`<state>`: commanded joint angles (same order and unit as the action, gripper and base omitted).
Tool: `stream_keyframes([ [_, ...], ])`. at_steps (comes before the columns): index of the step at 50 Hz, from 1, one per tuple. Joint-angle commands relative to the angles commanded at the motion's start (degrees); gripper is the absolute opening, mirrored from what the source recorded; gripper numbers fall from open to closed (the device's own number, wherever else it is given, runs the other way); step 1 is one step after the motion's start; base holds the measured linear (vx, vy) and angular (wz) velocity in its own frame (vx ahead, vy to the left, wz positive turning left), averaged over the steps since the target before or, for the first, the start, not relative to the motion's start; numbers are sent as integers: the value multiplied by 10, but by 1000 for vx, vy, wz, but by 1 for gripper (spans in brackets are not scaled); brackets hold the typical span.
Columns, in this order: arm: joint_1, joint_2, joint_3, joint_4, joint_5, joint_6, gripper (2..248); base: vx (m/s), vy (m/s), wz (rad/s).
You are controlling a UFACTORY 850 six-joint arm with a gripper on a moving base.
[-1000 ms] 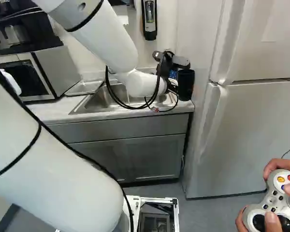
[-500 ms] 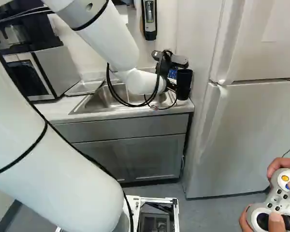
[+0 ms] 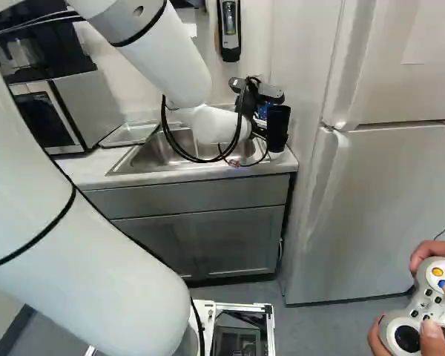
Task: Rinse the cup and place it in the tray
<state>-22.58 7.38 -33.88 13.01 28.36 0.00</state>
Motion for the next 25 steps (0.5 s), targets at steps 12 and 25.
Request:
stream_keyframes([
  [12,0,0,0,0,0,0,247,0,0,0],
  [25,0,0,0,-13,7,0,247,0,0,0],
])
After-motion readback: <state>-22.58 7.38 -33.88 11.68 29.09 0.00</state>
